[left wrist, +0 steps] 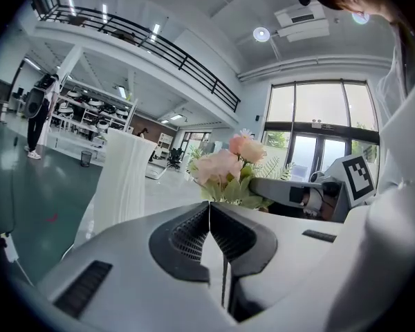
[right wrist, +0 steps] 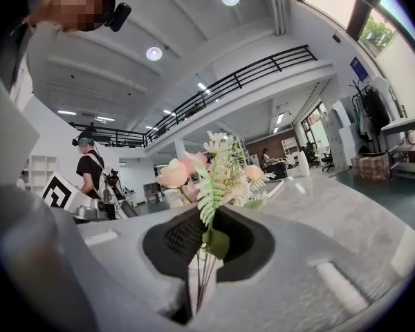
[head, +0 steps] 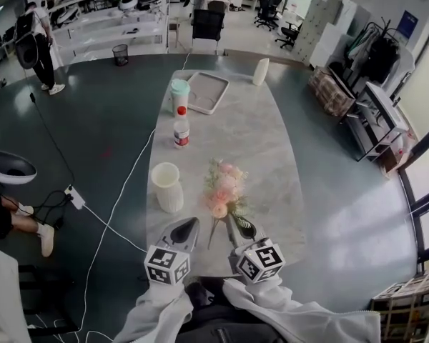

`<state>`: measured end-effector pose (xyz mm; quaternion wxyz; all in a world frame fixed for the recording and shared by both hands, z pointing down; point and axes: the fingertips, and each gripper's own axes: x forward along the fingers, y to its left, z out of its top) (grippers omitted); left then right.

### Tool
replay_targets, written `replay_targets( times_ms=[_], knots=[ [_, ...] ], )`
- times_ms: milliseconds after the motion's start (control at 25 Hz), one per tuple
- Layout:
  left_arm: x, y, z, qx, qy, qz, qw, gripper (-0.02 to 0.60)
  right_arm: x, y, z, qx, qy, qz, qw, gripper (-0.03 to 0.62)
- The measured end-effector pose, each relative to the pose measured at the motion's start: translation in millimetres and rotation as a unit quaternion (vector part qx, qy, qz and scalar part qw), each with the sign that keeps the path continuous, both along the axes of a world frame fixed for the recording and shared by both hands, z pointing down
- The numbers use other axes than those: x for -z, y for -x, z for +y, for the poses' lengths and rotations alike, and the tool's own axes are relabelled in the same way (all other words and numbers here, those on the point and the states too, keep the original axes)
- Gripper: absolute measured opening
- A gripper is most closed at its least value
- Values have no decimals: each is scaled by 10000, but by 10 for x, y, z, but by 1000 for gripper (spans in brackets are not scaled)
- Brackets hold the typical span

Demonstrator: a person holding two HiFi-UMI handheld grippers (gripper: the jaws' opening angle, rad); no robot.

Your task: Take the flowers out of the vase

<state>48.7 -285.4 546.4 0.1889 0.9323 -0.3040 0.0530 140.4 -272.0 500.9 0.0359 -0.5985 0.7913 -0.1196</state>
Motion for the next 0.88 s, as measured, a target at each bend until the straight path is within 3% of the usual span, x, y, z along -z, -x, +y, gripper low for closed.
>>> replay_targets(
  times_ms=[880],
  knots=[
    [5, 68, 37, 111, 11, 30, 9999, 5, 81, 83, 1, 149, -102, 4, 9998, 21]
  ],
)
